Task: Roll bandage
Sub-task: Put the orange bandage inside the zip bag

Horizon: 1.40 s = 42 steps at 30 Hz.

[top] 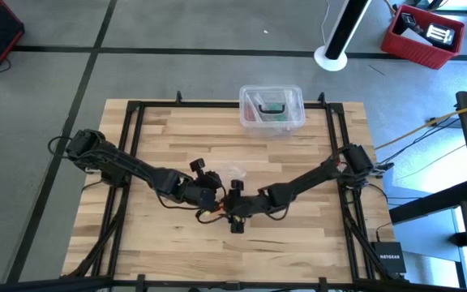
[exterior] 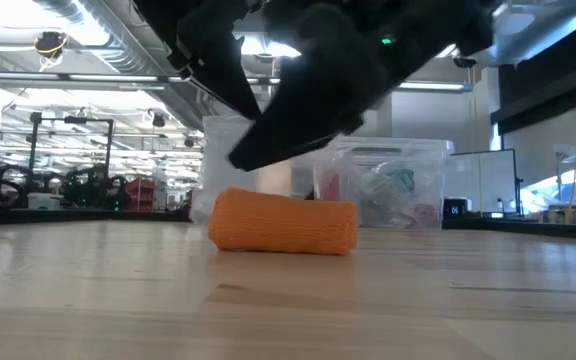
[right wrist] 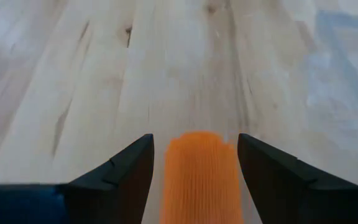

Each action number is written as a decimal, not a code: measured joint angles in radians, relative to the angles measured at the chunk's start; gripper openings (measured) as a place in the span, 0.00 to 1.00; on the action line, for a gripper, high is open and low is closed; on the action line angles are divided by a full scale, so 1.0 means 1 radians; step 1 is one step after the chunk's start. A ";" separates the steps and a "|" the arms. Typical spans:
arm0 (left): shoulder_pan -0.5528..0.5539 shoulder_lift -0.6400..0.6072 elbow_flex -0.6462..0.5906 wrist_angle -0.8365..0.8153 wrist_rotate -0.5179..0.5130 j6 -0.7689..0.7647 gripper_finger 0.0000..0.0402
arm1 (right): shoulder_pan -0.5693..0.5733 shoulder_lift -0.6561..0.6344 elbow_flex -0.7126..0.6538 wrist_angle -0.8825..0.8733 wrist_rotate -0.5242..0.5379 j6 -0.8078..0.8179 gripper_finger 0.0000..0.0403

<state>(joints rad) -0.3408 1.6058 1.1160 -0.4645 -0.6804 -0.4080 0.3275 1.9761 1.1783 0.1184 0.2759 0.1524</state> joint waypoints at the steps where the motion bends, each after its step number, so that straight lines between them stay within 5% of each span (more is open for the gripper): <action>1: 0.000 0.000 0.000 -0.001 0.000 0.000 0.01 | -0.007 0.013 0.014 0.001 -0.021 -0.001 0.58; 16: 0.002 0.000 0.000 -0.001 0.000 0.001 0.01 | -0.033 0.114 0.047 -0.062 -0.084 -0.007 0.58; 21: 0.002 0.000 0.000 0.001 0.001 0.006 0.01 | -0.002 0.085 0.046 -0.140 -0.076 -0.018 0.41; 25: 0.002 0.000 0.000 0.002 0.001 0.005 0.01 | 0.066 0.003 0.046 -0.235 -0.016 -0.056 0.15; 35: -0.013 0.000 0.000 0.036 0.099 0.021 0.01 | 0.215 -0.271 0.046 -0.257 0.294 -0.236 0.17; 42: -0.065 0.000 0.063 0.063 0.129 0.041 0.01 | 0.186 -0.311 0.046 -0.094 0.299 -0.432 0.16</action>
<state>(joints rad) -0.4061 1.6054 1.1791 -0.4016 -0.5512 -0.3669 0.5136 1.6649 1.2243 0.0240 0.5750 -0.2793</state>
